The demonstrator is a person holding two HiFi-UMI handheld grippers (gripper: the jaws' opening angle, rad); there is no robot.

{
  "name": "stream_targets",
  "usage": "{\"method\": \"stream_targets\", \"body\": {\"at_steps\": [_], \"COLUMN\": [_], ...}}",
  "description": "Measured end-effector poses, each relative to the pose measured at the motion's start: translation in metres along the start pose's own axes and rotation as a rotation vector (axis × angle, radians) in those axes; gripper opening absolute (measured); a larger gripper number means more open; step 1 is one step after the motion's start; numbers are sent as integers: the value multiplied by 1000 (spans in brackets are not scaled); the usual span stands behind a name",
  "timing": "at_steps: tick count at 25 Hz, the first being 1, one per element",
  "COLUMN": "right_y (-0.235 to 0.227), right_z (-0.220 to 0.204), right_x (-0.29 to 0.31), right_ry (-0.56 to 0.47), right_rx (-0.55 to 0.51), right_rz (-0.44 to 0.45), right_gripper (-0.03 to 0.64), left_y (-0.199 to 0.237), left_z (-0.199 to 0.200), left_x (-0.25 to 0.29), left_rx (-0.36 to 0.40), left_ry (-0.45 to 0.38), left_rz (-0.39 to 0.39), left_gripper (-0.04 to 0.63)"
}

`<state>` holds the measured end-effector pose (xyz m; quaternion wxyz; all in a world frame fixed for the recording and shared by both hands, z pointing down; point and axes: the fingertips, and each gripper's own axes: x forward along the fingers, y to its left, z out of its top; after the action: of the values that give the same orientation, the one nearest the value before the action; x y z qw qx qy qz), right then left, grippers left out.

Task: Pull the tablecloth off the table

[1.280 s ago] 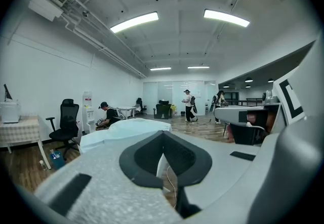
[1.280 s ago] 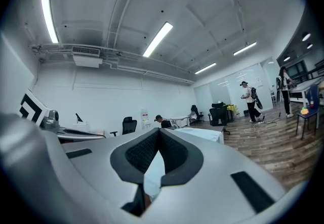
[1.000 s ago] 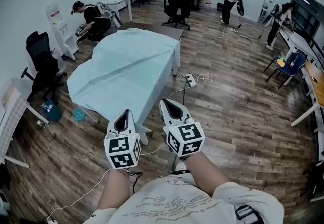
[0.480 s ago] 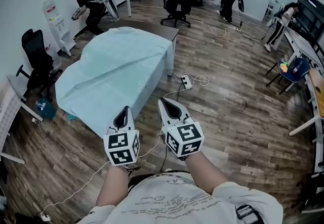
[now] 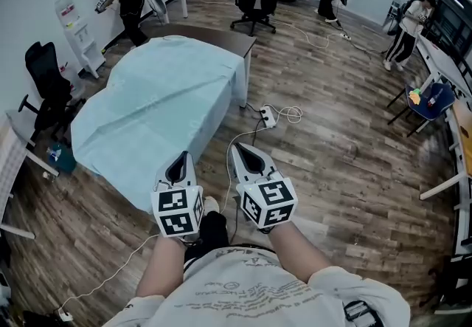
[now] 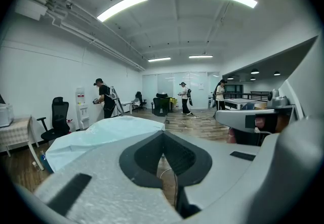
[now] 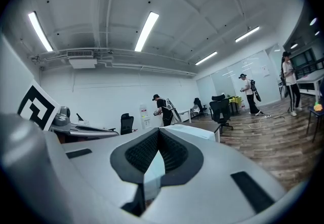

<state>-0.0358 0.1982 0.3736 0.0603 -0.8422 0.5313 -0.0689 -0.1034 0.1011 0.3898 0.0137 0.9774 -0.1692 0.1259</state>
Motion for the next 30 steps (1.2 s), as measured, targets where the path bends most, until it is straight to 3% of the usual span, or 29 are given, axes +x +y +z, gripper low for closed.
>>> {"method": "stream_targets", "body": {"at_steps": [14,19,25,30], "right_y": [-45,-64,-70,-67], "right_z": [9,14,18,21], "right_x": [96,150,235,304], "right_ry": [4,37,70,93], "right_rx": [-17,-5,-24,-60], "right_rz": [23,46,100,149], "right_gripper": [14,12,12,14], "left_y": [39,55,105,158], "left_z": [9,12,16,27], "left_x": [96,146,202,246], "left_rx": [-29,-42,-45,-92], "left_ry": [1,3,36,38], "left_rz": [16,-23,30,84], "left_gripper": [11,11,11,11]}}
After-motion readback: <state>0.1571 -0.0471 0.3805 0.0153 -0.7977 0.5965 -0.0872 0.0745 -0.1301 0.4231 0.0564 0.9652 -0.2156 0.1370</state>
